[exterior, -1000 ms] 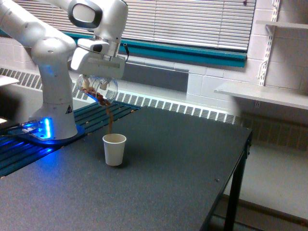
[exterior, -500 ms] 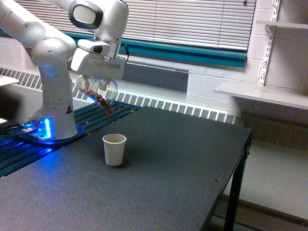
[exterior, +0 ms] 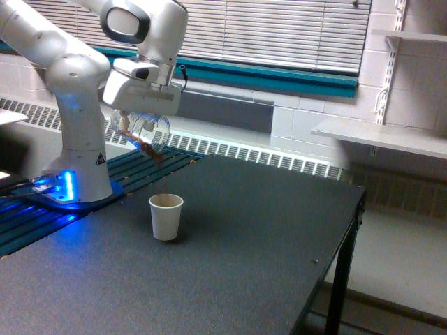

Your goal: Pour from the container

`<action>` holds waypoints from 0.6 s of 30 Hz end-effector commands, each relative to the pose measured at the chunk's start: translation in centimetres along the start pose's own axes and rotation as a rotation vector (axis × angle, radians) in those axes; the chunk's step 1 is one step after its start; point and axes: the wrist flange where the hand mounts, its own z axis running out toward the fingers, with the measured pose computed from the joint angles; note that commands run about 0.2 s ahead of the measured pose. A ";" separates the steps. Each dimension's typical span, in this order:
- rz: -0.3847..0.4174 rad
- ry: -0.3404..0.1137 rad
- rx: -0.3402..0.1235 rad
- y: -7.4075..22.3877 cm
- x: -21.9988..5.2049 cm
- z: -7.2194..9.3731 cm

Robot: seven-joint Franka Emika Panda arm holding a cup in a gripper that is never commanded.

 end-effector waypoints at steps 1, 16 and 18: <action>-0.032 -0.025 -0.037 0.1 -0.8 0.9; -0.026 -0.041 -0.050 0.3 -0.5 0.8; -0.026 -0.042 -0.057 0.4 -0.5 0.8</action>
